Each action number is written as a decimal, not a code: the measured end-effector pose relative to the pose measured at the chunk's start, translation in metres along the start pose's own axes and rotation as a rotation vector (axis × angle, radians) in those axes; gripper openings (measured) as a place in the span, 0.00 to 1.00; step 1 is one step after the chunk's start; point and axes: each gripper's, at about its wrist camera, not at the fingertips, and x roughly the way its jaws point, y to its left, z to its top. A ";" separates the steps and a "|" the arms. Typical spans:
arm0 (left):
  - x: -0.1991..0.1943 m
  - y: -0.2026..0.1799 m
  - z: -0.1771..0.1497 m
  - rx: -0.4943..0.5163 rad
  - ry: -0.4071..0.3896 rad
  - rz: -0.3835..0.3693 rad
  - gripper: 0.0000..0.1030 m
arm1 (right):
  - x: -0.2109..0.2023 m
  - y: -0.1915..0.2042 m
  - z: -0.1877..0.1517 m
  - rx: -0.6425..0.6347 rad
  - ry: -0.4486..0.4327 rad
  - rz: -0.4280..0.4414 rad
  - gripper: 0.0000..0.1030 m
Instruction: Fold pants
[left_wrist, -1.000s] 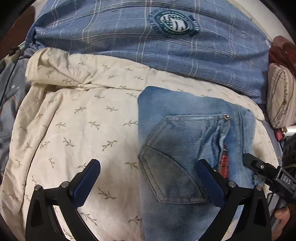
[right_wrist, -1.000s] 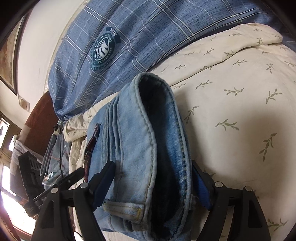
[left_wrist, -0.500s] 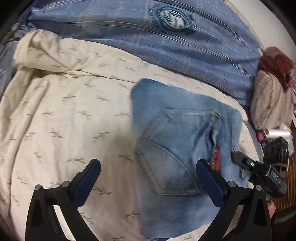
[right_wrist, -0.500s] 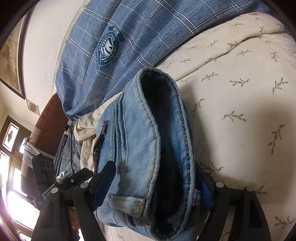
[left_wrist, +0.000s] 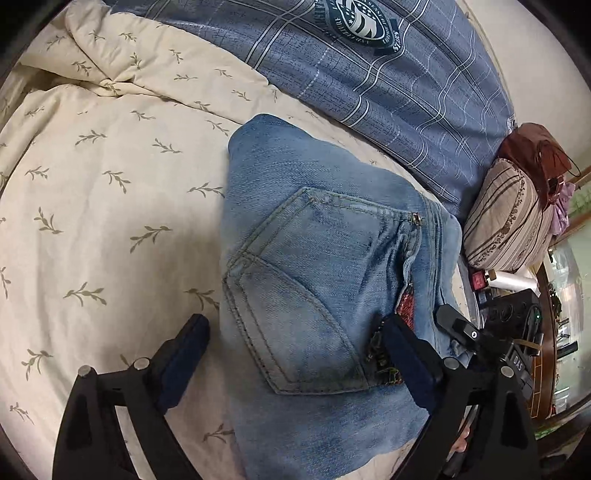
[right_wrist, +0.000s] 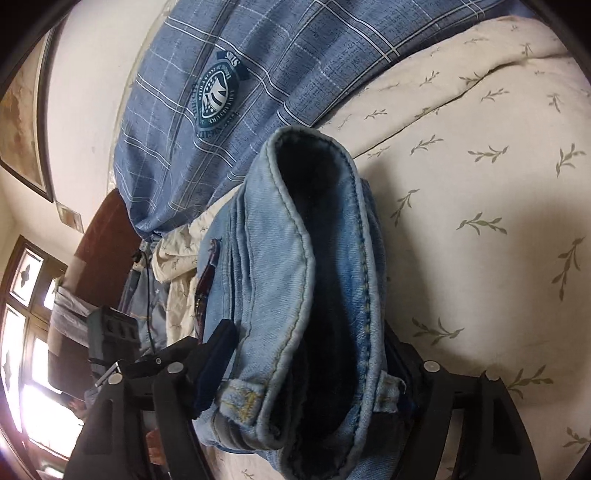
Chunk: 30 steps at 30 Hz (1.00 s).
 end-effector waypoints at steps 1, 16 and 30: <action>0.002 -0.003 -0.001 0.011 0.001 0.004 0.92 | -0.001 0.000 -0.001 -0.006 0.000 0.003 0.77; -0.019 -0.040 -0.006 0.123 -0.098 0.065 0.43 | -0.010 0.057 -0.019 -0.339 -0.136 -0.122 0.54; -0.049 -0.047 0.009 0.177 -0.219 0.187 0.35 | 0.003 0.098 -0.020 -0.431 -0.272 -0.156 0.54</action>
